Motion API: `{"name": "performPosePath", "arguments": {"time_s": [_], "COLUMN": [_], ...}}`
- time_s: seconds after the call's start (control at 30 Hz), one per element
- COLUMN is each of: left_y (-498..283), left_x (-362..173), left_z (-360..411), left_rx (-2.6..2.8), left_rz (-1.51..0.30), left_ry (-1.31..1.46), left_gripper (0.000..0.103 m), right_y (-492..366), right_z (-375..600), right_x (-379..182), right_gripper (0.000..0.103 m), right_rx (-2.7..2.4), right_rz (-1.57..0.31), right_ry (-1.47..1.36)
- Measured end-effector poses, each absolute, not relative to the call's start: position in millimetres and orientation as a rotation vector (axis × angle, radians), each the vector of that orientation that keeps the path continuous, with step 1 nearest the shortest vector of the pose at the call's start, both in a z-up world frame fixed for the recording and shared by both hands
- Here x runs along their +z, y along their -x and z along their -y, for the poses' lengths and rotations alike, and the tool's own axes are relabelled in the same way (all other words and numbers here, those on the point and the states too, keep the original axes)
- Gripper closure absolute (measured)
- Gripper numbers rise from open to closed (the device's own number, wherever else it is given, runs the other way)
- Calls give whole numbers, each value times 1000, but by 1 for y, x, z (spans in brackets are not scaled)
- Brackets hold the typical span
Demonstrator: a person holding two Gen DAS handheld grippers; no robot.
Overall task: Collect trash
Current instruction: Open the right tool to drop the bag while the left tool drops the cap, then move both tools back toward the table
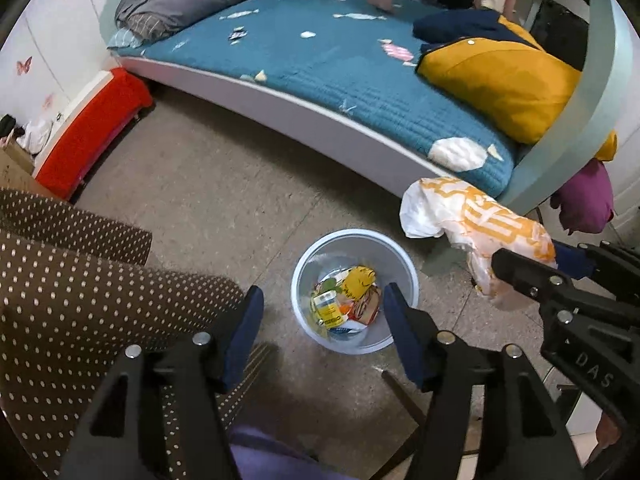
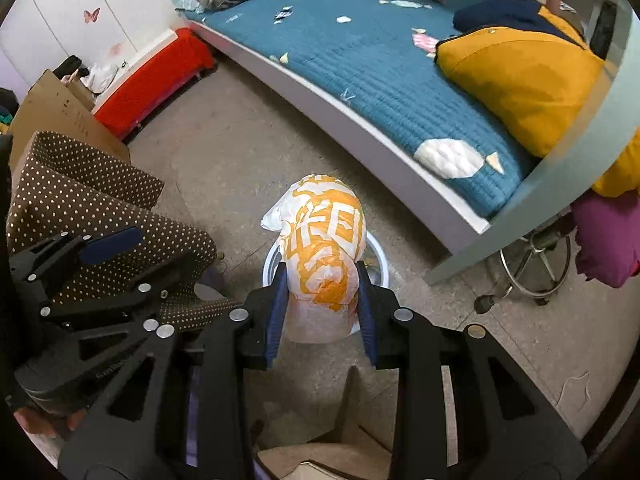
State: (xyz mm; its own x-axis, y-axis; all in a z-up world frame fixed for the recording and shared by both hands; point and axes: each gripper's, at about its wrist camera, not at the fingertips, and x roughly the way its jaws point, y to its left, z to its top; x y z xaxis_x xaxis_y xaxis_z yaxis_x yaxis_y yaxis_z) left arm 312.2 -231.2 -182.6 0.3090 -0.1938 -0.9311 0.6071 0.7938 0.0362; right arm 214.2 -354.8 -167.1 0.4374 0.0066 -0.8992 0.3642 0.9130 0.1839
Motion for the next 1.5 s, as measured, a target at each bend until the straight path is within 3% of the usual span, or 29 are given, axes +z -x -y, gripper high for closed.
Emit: {"name": "performPosePath", "arguments": {"time_s": [0.1, 0.13, 0.17, 0.2, 0.63, 1.23, 1.5], "left_y": [-319, -321, -323, -325, -326, -297, -294], "left_x": [-181, -179, -178, -176, -151, -70, -42], "left_z": [217, 209, 205, 199, 162, 103, 51], "left_rx": [-515, -500, -492, -481, -453, -465, -388], "left_rz": [-1148, -1148, -1148, -1146, -1113, -932, -872], "left_ry": [-406, -398, -394, -385, -351, -271, -207], "left_gripper": [40, 39, 39, 39, 37, 37, 37], "right_y": [-223, -227, -229, -231, -230, -218, -226], "right_z": [348, 345, 343, 342, 317, 264, 223], "right_x": [-171, -171, -172, -172, -162, -84, -58], "right_gripper": [69, 61, 33, 25, 25, 25, 19], "right_rx": [-211, -203, -204, -214, -193, -133, -57], "right_rz": [-1115, -1118, -1123, -1126, -1118, -949, -904], "right_ry": [-364, -359, -355, -352, -333, -254, -207]}}
